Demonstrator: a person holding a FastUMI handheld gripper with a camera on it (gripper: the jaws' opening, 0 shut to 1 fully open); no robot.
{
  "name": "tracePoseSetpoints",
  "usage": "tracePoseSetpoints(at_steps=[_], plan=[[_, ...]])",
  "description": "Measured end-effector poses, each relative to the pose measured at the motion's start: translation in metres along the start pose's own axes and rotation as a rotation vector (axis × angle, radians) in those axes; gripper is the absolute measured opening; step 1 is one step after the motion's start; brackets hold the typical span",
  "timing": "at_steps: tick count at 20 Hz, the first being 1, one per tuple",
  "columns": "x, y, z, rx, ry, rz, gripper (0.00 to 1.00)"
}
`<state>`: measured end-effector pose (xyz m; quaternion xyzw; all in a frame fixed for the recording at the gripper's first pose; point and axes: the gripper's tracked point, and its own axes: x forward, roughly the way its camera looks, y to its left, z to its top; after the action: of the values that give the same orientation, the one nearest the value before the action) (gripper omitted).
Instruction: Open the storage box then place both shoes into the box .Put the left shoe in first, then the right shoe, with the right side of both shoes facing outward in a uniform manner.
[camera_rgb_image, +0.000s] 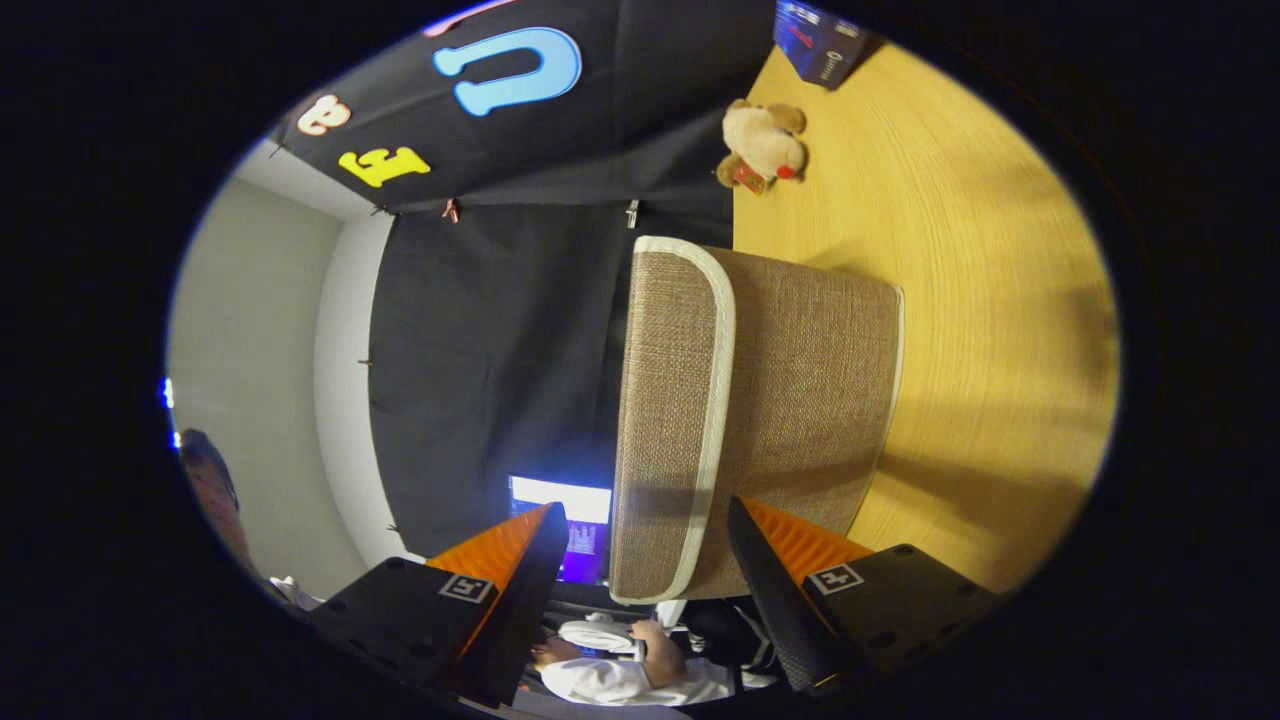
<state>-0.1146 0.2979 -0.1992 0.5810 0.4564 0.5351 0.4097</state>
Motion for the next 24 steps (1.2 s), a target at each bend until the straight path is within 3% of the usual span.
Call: tracePoseSetpoints(at_steps=[4, 11, 15, 17, 20, 22, 24], plan=[[0.013, -0.002, -0.003, 0.086, 0.014, 0.092, 0.97], [0.011, 0.011, -0.007, 0.107, 0.017, 0.213, 0.96], [-0.005, 0.075, 0.0, 0.12, -0.026, 0.43, 0.95], [0.005, 0.075, 0.005, 0.066, -0.043, 0.387, 0.94], [0.03, 0.057, -0.003, 0.128, -0.006, 0.276, 0.94], [0.043, 0.03, 0.001, 0.113, -0.029, 0.14, 0.53], [0.045, 0.033, 0.009, 0.097, -0.075, 0.117, 0.12]])
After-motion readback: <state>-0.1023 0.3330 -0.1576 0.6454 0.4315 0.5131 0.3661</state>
